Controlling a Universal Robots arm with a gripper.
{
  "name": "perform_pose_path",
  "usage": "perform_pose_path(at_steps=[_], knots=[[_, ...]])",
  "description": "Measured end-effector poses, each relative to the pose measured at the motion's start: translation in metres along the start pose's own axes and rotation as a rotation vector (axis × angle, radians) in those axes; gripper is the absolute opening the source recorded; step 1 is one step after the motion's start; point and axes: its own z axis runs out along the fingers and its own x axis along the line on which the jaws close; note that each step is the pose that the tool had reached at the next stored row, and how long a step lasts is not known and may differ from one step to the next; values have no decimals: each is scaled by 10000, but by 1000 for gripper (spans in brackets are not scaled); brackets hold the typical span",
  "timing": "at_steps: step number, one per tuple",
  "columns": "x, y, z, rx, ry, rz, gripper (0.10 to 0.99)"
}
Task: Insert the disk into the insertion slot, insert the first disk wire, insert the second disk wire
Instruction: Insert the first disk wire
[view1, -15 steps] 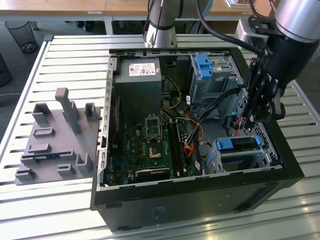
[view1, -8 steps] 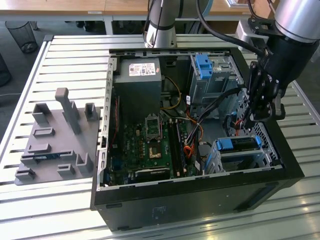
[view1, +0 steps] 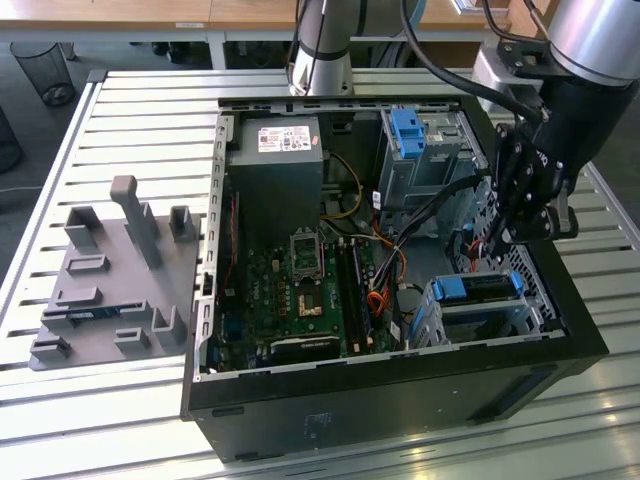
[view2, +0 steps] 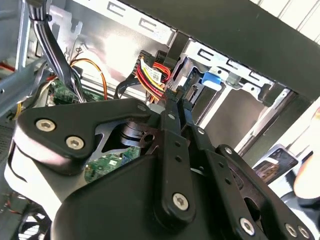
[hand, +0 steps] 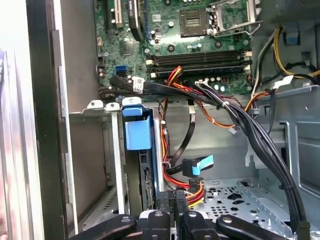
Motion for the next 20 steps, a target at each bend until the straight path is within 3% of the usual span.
perform_pose_path(at_steps=[10, 20], knots=[[44, 65, 8, 297, -35, -123, 169], [103, 82, 13, 371, -49, -195, 169]])
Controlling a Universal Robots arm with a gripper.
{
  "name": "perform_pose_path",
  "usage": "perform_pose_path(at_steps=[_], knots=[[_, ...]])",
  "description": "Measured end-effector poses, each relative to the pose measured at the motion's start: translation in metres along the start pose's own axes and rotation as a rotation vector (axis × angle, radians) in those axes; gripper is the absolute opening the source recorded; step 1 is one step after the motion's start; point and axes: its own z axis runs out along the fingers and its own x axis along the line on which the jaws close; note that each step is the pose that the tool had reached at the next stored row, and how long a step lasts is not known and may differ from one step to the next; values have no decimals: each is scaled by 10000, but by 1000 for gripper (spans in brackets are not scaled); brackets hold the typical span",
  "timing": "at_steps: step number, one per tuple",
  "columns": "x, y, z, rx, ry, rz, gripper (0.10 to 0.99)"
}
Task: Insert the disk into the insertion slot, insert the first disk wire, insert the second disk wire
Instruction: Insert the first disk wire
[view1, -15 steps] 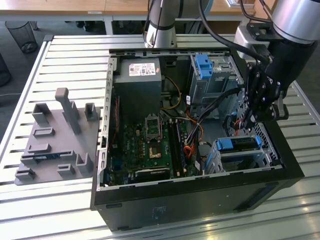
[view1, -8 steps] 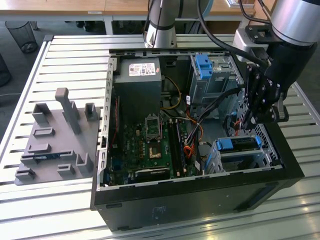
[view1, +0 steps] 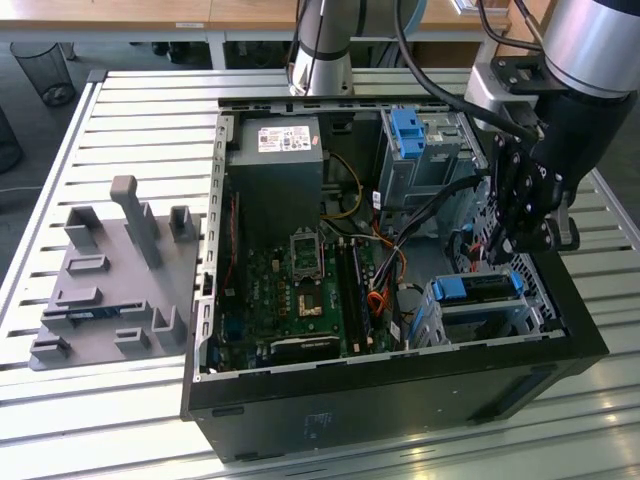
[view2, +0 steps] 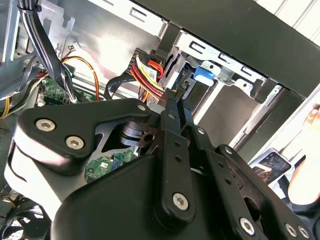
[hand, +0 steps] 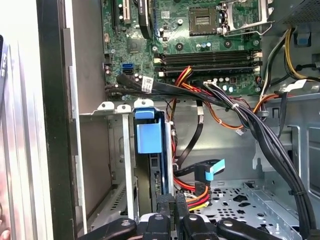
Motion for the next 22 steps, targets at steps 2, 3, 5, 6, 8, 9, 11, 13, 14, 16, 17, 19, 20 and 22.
perform_pose_path(at_steps=[2, 3, 5, 6, 8, 9, 11, 13, 14, 16, 17, 19, 20, 22], knots=[[2, 2, 0, 1, -3, -14, 169], [3, 2, 0, 1, -7, -15, 169], [4, 6, 1, -1, -18, -13, 169], [4, 8, 2, 0, -18, -13, 169], [5, 14, 19, 0, -22, -14, 169], [5, 14, 21, 0, -22, -14, 169], [5, 14, 25, 0, -22, -14, 169], [4, 14, 31, 0, -21, -14, 169], [4, 14, 36, 0, -22, -14, 169], [4, 15, 38, 0, -21, -14, 169], [4, 15, 41, 0, -21, -14, 169], [4, 15, 45, 0, -24, -14, 169], [4, 15, 47, -1, -24, -14, 169], [3, 15, 49, 0, -24, -14, 169]])
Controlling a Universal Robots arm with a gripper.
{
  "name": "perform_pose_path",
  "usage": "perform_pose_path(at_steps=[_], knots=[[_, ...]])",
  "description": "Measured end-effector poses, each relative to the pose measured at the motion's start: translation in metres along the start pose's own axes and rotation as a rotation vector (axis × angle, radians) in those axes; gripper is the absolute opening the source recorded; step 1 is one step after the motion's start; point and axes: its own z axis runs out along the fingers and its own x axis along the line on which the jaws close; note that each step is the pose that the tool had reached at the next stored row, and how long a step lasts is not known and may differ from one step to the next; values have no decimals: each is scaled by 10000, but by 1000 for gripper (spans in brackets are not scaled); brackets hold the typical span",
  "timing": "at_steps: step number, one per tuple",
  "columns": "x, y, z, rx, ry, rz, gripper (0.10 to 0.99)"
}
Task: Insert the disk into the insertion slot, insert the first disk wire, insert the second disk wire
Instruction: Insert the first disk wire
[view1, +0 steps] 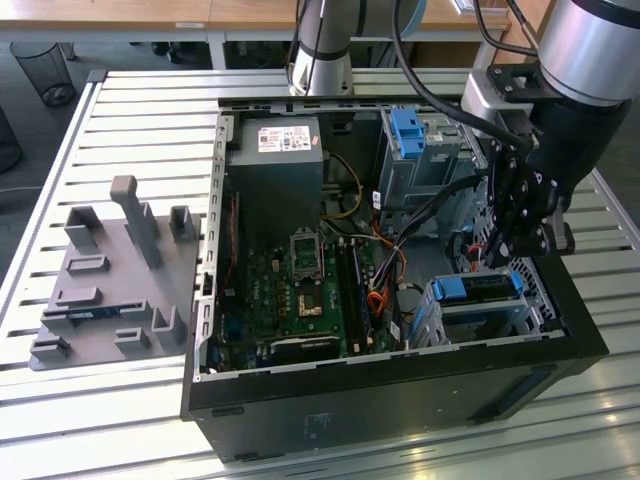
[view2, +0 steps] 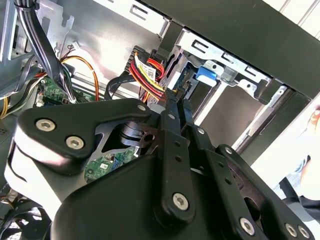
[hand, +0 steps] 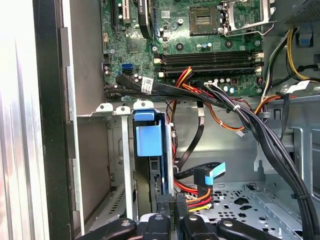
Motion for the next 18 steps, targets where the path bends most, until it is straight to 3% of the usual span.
perform_pose_path(at_steps=[8, 12, 18], knots=[[10, 8, 9, 3, 0, -8, 169], [13, 15, 15, 99, -5, -33, 169], [20, 18, 30, 127, -134, -39, 169]])
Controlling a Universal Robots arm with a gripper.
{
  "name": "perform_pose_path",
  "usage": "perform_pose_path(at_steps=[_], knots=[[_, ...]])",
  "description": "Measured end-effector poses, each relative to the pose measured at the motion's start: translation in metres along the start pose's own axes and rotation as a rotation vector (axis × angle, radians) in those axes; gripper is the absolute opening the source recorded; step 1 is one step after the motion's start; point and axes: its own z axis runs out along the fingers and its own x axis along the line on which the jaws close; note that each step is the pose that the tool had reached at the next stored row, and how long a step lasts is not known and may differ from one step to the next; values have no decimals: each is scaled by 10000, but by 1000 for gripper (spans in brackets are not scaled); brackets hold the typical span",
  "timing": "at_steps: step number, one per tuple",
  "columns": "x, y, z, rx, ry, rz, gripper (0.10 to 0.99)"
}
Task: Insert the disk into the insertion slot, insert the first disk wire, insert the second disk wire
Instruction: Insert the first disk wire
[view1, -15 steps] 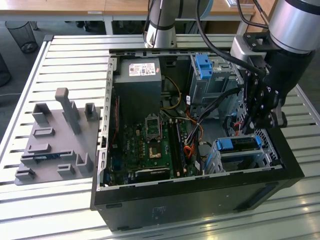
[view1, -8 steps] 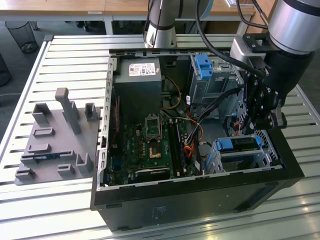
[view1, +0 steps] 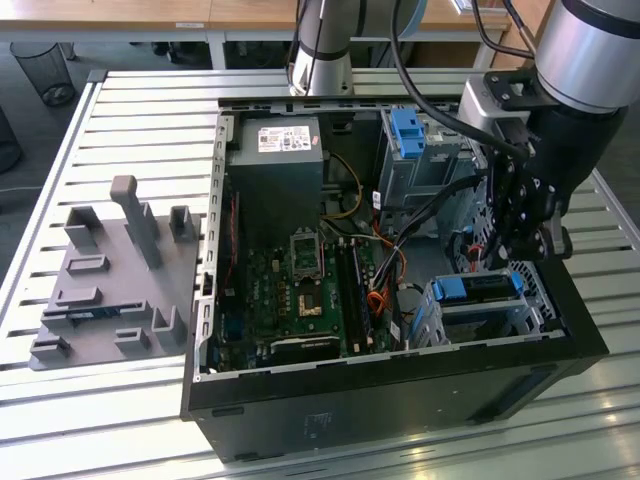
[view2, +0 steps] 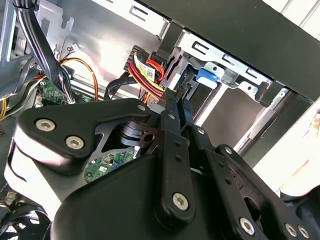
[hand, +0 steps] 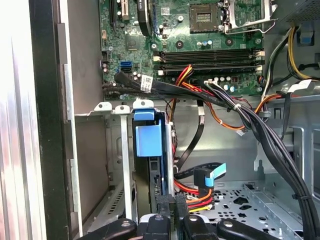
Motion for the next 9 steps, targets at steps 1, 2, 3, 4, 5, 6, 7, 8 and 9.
perform_pose_path(at_steps=[1, 2, 3, 4, 5, 6, 7, 8, 9], knots=[[2, 0, 2, -3, -56, -5, 169], [4, 0, 2, -4, -90, -17, 169], [8, 1, 3, -4, -95, -31, 169], [14, 1, 4, -3, -96, -45, 169], [19, 1, 5, -4, -97, -53, 169], [23, 1, 6, -3, -98, -55, 169], [27, 1, 7, -3, -99, -58, 169], [32, 1, 8, -3, -99, -60, 169], [39, 1, 9, 0, -99, -64, 169]])
